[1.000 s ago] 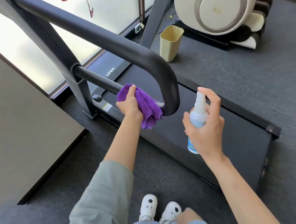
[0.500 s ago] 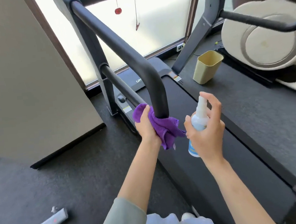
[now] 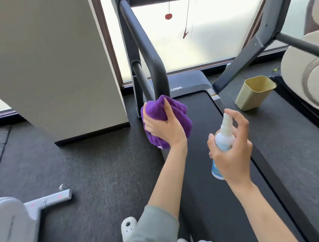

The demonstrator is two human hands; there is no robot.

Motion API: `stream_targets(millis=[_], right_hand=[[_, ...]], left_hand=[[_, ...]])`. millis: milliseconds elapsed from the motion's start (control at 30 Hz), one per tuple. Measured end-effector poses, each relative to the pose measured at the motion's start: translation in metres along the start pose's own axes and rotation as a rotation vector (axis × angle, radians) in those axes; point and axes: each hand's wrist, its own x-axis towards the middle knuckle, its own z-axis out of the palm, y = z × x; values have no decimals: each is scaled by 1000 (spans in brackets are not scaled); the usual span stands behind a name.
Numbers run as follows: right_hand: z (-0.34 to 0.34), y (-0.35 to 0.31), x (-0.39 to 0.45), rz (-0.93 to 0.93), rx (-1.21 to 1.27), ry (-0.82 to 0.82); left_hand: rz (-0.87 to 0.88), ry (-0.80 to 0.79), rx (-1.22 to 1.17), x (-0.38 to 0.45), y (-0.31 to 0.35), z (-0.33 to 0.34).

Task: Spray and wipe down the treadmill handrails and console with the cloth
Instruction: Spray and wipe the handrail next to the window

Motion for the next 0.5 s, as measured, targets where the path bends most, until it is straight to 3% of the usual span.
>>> stream_targets(millis=[233, 500], right_hand=[[1, 1, 13, -51, 52, -22], [22, -14, 67, -95, 142, -44]], left_hand=[[277, -99, 253, 29, 51, 15], [383, -181, 572, 51, 80, 27]])
